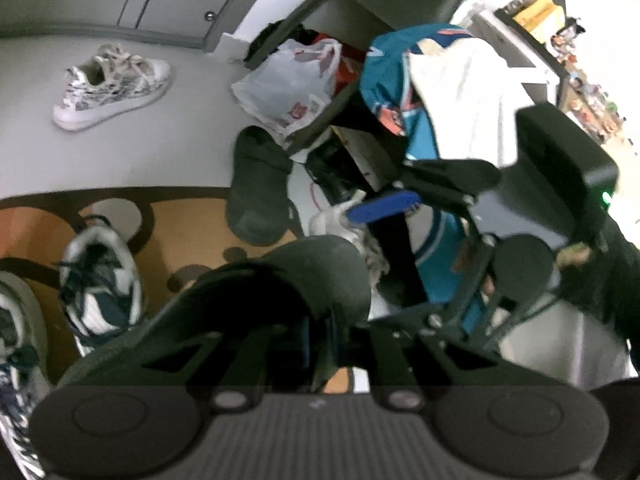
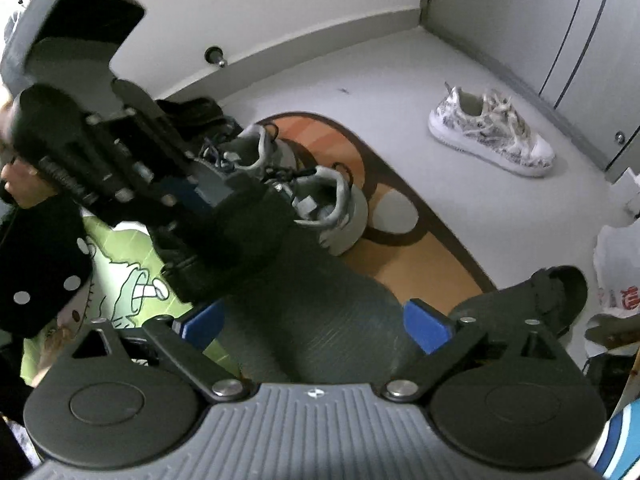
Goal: Organize scattered shoes
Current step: 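Lift the black slide sandal with the left tool and carry it over the mat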
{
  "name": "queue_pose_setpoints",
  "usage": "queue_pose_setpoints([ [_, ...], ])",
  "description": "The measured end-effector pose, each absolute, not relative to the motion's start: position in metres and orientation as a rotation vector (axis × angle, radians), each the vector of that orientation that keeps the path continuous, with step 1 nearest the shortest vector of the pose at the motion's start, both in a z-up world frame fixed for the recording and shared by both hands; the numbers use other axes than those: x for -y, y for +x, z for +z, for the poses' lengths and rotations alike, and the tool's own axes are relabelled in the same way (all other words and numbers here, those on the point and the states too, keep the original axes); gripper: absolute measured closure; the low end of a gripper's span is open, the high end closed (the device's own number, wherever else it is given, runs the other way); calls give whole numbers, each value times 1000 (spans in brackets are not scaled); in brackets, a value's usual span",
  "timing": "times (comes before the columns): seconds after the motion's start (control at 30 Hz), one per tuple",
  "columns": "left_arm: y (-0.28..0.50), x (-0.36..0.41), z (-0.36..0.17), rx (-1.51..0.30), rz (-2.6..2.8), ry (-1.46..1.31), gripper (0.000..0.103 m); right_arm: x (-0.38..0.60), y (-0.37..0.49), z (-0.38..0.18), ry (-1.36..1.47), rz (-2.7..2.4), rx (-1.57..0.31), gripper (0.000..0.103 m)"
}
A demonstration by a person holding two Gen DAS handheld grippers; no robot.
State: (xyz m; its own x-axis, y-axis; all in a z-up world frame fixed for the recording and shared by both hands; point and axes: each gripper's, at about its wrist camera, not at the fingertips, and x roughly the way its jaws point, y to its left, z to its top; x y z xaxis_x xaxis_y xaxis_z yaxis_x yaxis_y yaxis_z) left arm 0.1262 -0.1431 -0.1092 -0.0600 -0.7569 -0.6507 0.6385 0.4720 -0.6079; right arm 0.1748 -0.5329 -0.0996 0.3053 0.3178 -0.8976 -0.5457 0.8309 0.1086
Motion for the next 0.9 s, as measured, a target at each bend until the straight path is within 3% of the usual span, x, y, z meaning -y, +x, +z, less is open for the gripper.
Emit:
queue_pose_setpoints([
  [0.23,116,132,-130,-1154,-1123,-304,93,530,170,-118,-274,639,-1179,4],
  [0.9,133,104,-144,-1128,-1118,-373,94,497,191,-135,-364,738,-1166,2],
])
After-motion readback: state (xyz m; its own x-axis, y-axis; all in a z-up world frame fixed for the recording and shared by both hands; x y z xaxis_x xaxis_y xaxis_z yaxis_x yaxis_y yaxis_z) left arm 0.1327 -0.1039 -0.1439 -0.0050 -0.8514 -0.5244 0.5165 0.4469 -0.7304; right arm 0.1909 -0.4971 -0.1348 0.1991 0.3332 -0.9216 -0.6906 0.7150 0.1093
